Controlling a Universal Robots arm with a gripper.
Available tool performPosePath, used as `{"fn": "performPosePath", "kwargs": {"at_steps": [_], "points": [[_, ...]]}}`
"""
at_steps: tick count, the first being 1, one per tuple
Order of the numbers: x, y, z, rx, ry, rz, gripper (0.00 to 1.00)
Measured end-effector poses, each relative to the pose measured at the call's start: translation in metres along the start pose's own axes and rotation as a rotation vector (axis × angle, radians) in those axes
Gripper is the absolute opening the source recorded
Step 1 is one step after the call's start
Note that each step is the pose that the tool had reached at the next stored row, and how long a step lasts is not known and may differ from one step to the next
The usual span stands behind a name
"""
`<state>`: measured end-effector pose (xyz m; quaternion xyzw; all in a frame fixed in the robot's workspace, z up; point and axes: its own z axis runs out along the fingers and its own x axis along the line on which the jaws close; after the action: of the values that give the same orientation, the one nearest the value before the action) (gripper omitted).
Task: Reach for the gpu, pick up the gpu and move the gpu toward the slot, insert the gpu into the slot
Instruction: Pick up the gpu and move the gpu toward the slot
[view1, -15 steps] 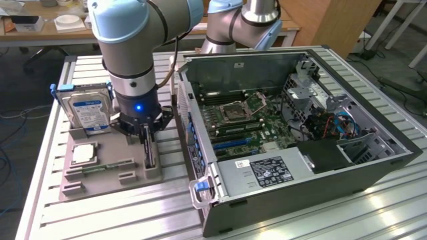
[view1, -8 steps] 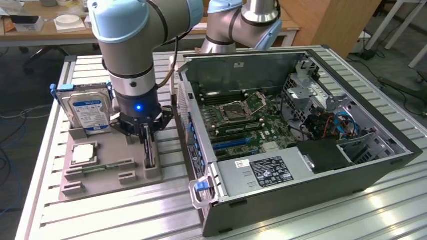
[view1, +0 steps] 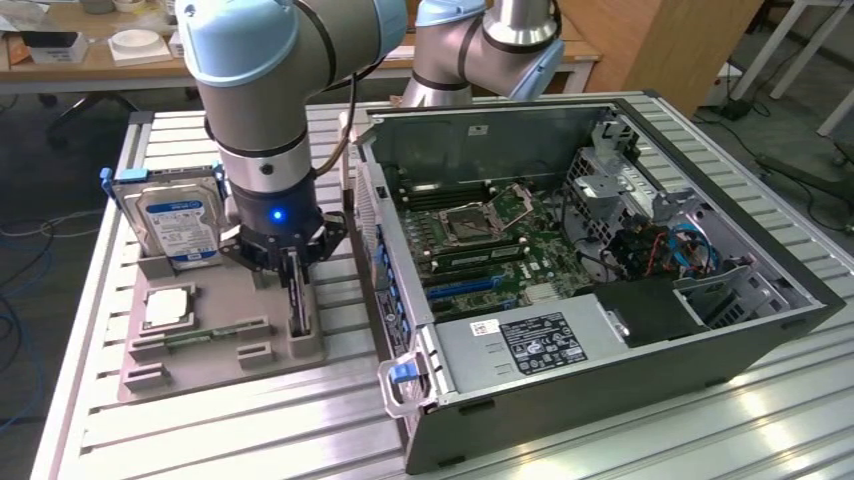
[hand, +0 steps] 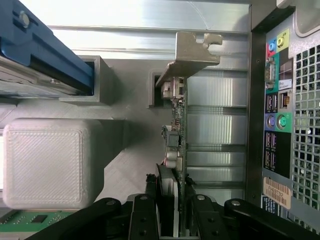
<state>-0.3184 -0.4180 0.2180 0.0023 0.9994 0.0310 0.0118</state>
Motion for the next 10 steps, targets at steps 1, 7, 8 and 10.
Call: {"fn": "performPosePath", "kwargs": {"at_steps": [1, 7, 8, 10], "points": [[-0.0001, 0.0000, 0.0000, 0.0001, -0.0006, 0.009, 0.31], [0.0000, 0.0000, 0.0000, 0.0004, -0.0012, 0.019, 0.31], [0.0000, 0.0000, 0.0001, 0.0004, -0.0013, 0.019, 0.31], [0.0001, 0.0000, 0.0000, 0.0005, -0.0012, 0.019, 0.29]]}}
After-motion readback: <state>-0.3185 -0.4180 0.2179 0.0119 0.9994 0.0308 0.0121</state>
